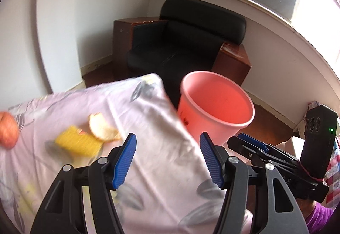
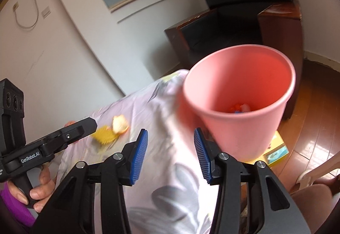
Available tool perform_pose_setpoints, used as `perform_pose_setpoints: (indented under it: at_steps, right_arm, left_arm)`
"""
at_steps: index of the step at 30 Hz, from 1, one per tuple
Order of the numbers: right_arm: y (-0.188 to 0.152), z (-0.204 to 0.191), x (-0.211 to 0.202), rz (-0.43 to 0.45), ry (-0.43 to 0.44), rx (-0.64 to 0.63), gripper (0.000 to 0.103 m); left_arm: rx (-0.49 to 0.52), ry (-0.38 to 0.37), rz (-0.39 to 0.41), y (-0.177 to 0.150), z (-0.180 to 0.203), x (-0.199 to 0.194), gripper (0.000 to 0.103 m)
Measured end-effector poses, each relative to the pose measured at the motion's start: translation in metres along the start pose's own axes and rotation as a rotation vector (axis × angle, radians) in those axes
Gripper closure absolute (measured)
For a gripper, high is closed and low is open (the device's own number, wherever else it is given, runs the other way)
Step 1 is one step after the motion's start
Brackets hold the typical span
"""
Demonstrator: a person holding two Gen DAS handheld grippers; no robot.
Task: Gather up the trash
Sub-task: 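Move both tools back over the table toward the remaining peels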
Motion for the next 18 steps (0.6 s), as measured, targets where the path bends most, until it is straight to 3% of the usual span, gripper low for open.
perform_pose_setpoints:
  at_steps: [8, 18]
  right_arm:
    - [-0.01, -0.03, 0.008, -0.038, 0.032, -0.064, 0.057]
    - [-0.004, -0.046, 0.015, -0.026, 0.045, -0.077, 0.057]
  left_arm:
    - [-0.098, 0.066, -0.034, -0.032, -0.05, -0.013, 0.042]
    - [-0.21, 0.149, -0.05, -0.056, -0.105, -0.022, 0.042]
Point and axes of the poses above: each gripper's, at about its wrist camera, not at the fingertips, and x roughly the way its jaws point, z to its right, y to its top, the point moved 6 cm from there along x, roughly the way its jaws point, and after that the axes turned 1 degree about z, right-handed, at the moved point
